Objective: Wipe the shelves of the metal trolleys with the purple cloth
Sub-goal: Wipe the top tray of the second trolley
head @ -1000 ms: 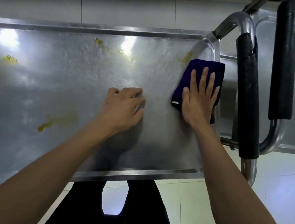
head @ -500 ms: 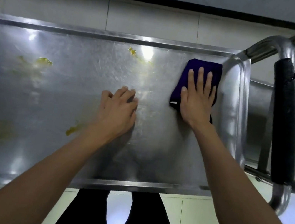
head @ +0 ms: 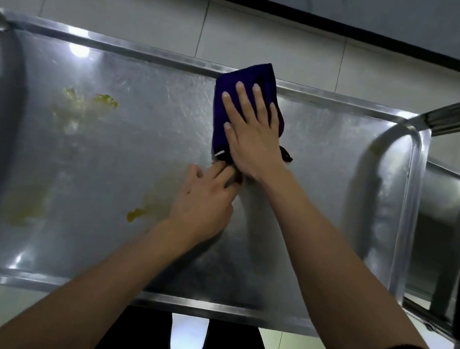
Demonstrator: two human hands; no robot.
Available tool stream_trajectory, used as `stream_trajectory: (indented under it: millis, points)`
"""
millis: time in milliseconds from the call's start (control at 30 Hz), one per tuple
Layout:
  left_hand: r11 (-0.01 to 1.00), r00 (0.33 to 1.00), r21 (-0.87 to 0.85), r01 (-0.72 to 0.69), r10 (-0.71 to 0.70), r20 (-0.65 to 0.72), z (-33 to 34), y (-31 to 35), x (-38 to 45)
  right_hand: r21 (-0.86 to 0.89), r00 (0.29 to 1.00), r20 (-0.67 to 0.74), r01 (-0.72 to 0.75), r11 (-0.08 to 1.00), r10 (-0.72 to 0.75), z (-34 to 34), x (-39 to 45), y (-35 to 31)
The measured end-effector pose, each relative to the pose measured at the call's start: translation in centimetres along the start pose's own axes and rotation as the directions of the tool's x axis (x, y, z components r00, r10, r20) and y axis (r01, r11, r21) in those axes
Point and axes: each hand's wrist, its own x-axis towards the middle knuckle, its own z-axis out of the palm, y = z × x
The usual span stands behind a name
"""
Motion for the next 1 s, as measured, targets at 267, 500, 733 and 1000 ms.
stream_trajectory:
  millis: [267, 500, 733, 1000]
  points:
    - [0.997, 0.997, 0.075, 0.028, -0.033, 0.065, -0.4, 1.4, 0.0, 0.073, 0.993, -0.052, -0.101, 0.992, 0.105, -0.5, -2.0, 4.1]
    - [0.993, 0.992, 0.072, 0.097, -0.102, 0.07, -1.5, 3.6, 1.1, 0.104, 0.963, -0.049, -0.259, 0.96, 0.265, -1.9, -7.2, 12.7]
    - [1.0, 0.997, -0.007, -0.015, 0.015, -0.075, -2.6, 11.4, 7.3, 0.131, 0.914, -0.069, -0.389, 0.912, 0.4, -2.7, -11.6, 20.1]
    - [0.992, 1.0, 0.127, -0.024, 0.026, -0.008, -1.8, 15.2, 8.6, 0.117, 0.855, -0.127, -0.491, 0.863, 0.503, -2.2, -13.7, 24.2]
